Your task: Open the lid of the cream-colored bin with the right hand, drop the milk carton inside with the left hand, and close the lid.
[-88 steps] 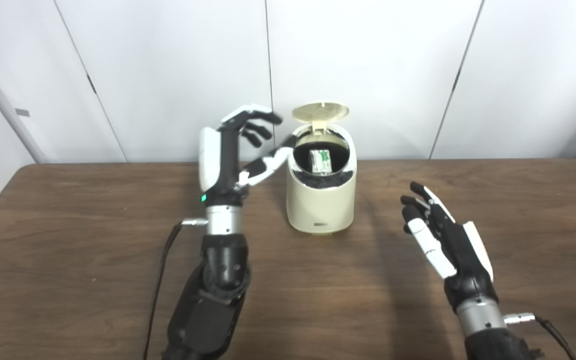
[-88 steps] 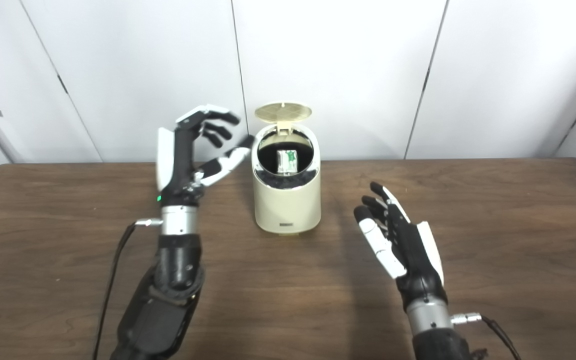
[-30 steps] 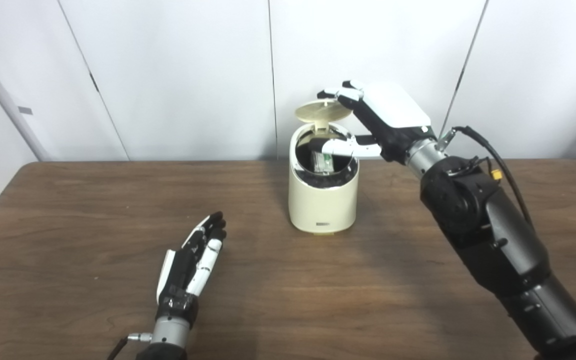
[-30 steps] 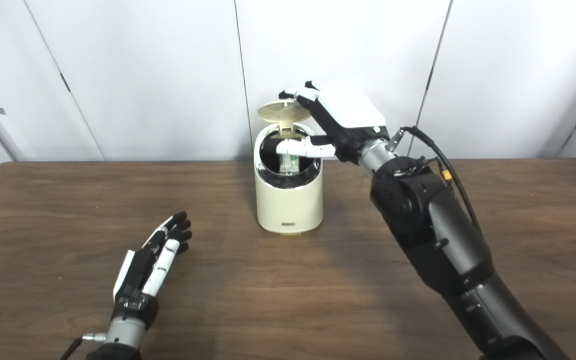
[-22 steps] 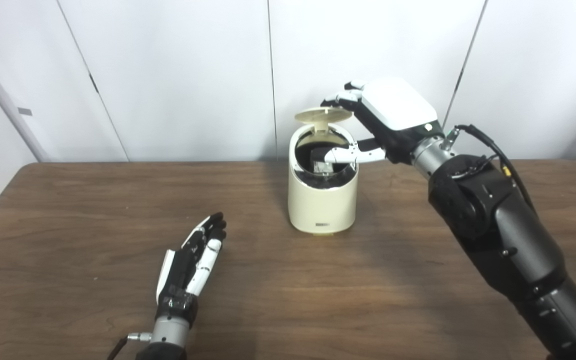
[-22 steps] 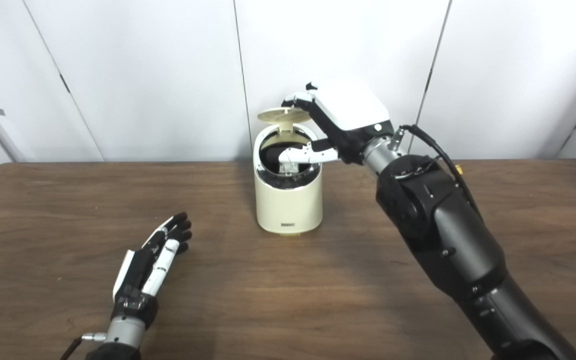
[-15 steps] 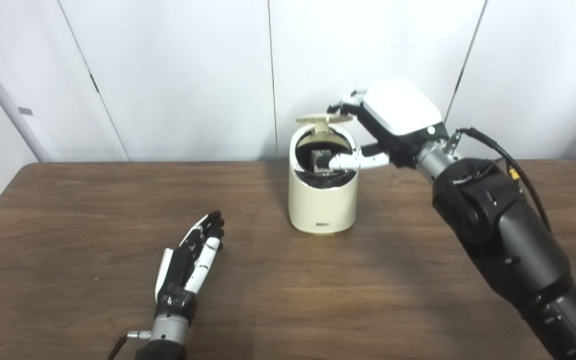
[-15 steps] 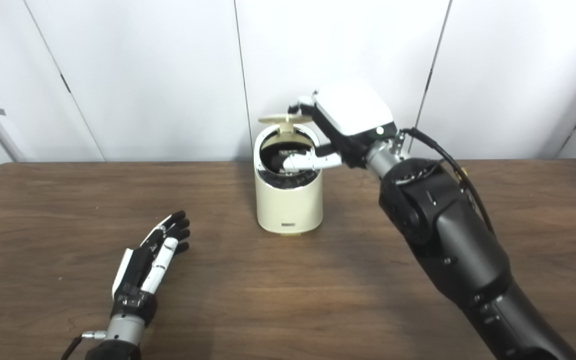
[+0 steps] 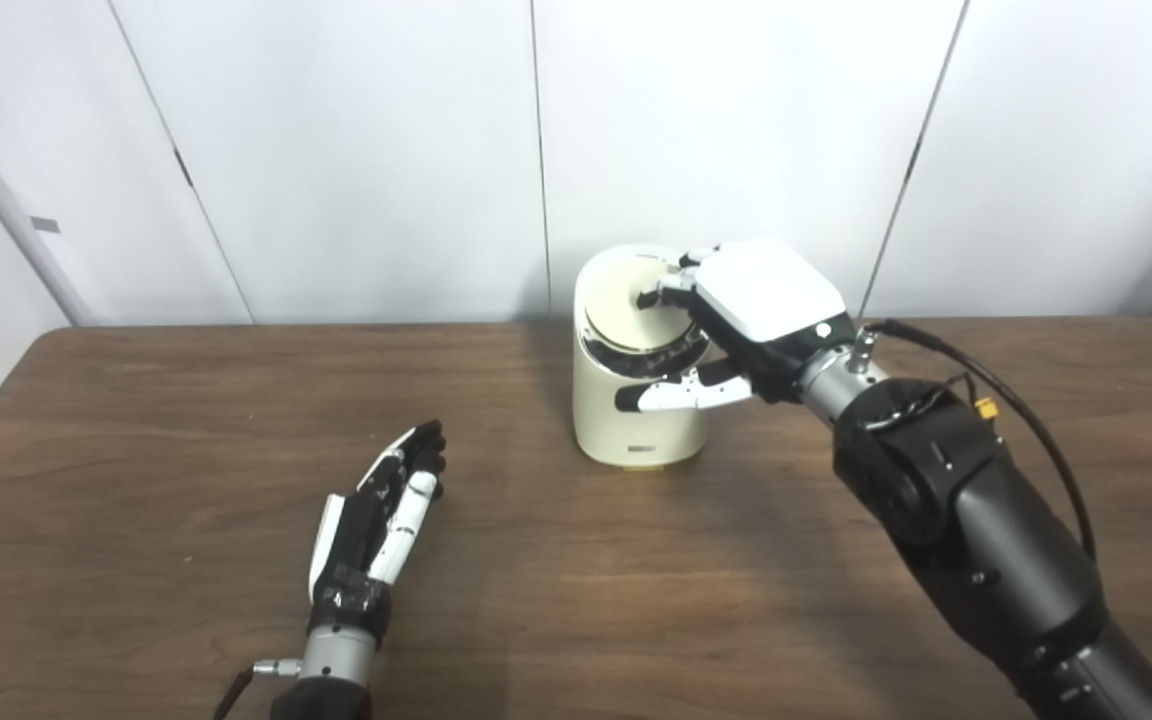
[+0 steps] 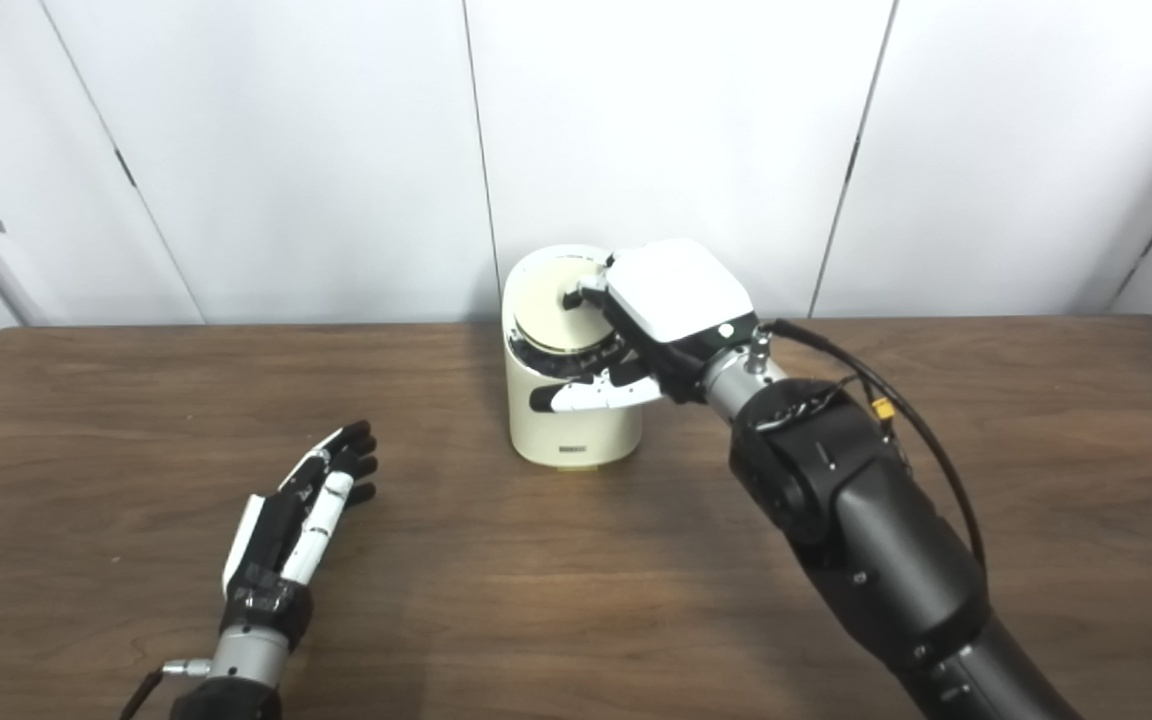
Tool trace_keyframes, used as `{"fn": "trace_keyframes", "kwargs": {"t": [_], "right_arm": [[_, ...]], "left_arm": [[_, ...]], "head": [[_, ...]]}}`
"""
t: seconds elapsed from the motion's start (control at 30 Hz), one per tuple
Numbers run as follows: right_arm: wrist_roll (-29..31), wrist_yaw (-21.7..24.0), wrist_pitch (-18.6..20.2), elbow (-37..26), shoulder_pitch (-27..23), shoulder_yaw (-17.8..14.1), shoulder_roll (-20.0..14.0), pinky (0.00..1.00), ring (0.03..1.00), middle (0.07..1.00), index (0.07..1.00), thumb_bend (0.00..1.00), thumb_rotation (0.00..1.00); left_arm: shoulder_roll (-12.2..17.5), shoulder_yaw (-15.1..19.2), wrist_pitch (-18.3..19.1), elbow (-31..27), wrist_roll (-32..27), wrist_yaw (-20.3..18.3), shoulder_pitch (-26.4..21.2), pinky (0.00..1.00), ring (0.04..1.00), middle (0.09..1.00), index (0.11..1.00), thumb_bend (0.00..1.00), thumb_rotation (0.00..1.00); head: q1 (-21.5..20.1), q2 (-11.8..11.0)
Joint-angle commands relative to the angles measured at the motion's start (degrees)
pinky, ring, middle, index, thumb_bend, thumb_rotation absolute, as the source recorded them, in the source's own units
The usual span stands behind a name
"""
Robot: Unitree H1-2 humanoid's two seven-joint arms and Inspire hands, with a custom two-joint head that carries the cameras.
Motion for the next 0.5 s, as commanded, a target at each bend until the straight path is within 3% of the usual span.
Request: {"fn": "trace_keyframes", "kwargs": {"t": [0.0, 0.4, 0.47], "right_arm": [[0.5, 0.1, -2.4, 0.2, -0.1, 1.0, 0.9, 0.89, 0.895, 0.76, 0.774, 0.58, 0.97], [0.5, 0.5, -2.4, -2.0, 1.8, 0.3, 1.4, 0.93, 0.914, 0.771, 0.786, 0.55, 0.98], [0.5, 1.0, -2.4, -2.7, 2.0, 0.0, 1.2, 0.94, 0.912, 0.771, 0.788, 0.55, 0.97]], "left_arm": [[-0.1, -0.2, -1.0, -0.8, 0.7, 0.3, -1.5, 0.84, 0.857, 0.867, 0.884, 0.48, 0.75], [-0.1, -0.4, -0.6, -1.2, 1.8, 0.3, -1.7, 0.85, 0.861, 0.864, 0.894, 0.5, 0.76], [-0.5, 0.1, -0.9, -1.1, 0.5, 0.2, -1.7, 0.85, 0.861, 0.865, 0.921, 0.48, 0.7]], "head": [[0.1, 0.1], [0.3, 0.7], [0.3, 0.7]]}}
